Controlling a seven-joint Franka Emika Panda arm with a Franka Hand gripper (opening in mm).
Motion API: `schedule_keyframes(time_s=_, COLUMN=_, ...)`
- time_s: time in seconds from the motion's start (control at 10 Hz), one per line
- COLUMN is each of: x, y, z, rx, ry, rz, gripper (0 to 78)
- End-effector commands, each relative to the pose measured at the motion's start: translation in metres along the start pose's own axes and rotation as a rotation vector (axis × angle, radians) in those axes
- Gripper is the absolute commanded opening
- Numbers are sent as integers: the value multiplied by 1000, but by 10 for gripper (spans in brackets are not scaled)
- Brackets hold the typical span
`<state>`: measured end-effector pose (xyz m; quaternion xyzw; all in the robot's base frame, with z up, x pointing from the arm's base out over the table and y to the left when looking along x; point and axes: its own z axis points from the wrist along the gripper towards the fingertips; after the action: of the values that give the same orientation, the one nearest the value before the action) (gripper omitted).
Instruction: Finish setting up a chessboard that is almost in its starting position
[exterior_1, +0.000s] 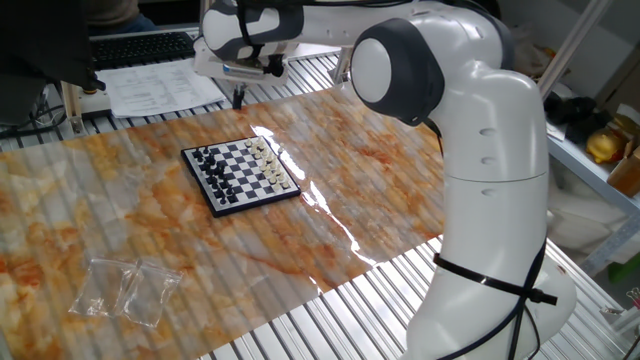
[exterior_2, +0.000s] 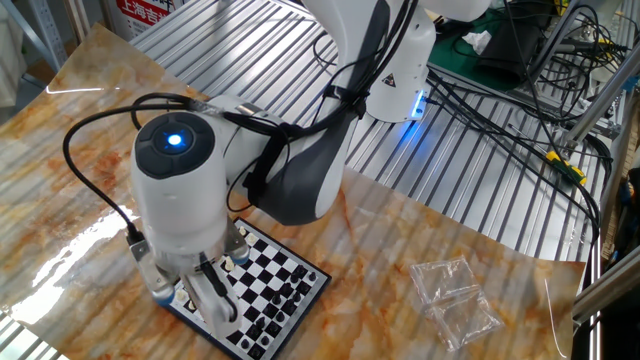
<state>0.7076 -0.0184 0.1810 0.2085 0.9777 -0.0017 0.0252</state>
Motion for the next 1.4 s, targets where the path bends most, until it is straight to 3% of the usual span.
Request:
schedule_keyframes(time_s=0.1, x=-2, y=-16, z=-5, rx=3, ry=2, rz=-55, gripper=12)
schedule_keyframes(time_s=0.6, x=2, y=-51, z=4, rx=4, ry=-4, rz=-130, gripper=12)
schedule_keyframes(time_s=1.0, x=4, y=-64, z=11, rx=7, ry=-11, rz=-157, gripper=12)
schedule_keyframes(time_s=1.4, x=9, y=-88, z=29, rx=-5, ry=-31, rz=-192, gripper=12)
